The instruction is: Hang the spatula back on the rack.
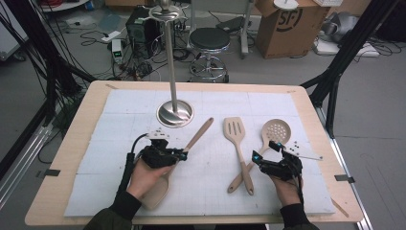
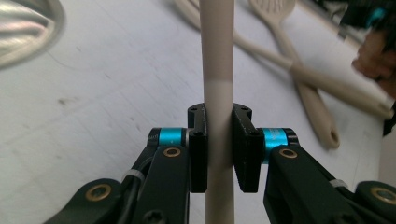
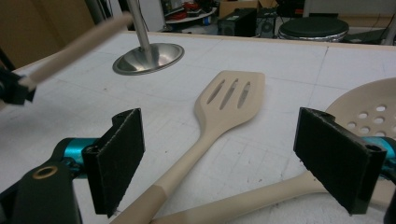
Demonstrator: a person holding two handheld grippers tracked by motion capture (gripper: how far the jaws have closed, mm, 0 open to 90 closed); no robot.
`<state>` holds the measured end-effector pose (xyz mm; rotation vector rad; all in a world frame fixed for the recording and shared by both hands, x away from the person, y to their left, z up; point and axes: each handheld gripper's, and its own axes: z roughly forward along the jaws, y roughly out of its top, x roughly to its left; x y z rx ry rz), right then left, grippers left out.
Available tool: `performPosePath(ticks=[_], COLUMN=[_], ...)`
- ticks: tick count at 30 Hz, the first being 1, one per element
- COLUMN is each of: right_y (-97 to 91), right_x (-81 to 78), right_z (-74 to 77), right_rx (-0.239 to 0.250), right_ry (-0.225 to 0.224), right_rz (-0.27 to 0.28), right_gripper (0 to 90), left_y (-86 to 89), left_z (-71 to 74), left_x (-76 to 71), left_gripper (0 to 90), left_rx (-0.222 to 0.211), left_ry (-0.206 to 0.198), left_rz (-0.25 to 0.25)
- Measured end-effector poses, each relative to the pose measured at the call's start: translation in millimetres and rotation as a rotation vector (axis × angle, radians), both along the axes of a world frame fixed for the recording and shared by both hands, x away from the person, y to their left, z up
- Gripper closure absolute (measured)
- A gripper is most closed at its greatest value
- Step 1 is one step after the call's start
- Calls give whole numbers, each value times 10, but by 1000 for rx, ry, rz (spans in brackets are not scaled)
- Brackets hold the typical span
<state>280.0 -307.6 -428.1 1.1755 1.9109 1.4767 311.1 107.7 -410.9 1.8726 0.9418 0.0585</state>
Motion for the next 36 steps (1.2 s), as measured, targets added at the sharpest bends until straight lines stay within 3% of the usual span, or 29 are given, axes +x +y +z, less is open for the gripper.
performPosePath(ticks=[10,18,23,27,31,36], right_y=[20,9,3,8,8,-3], right_x=[6,19,24,30,41,65], right_z=[-11,-26,-26,-32,-39,-49], right_rx=[-1,11,21,16,21,27], right_ry=[8,17,8,10,21,21], right_rz=[3,3,10,13,13,10], right_gripper=[154,154,154,154,154,153], left_y=[304,499,646,762,846,879], left_z=[174,328,435,521,596,709], left_x=[32,41,84,166,245,342], left_gripper=[782,781,781,781,781,781], left_rx=[-193,-338,-446,-481,-513,-553], left_ry=[-99,-242,-314,-356,-392,-465], left_rz=[10,42,96,125,131,122])
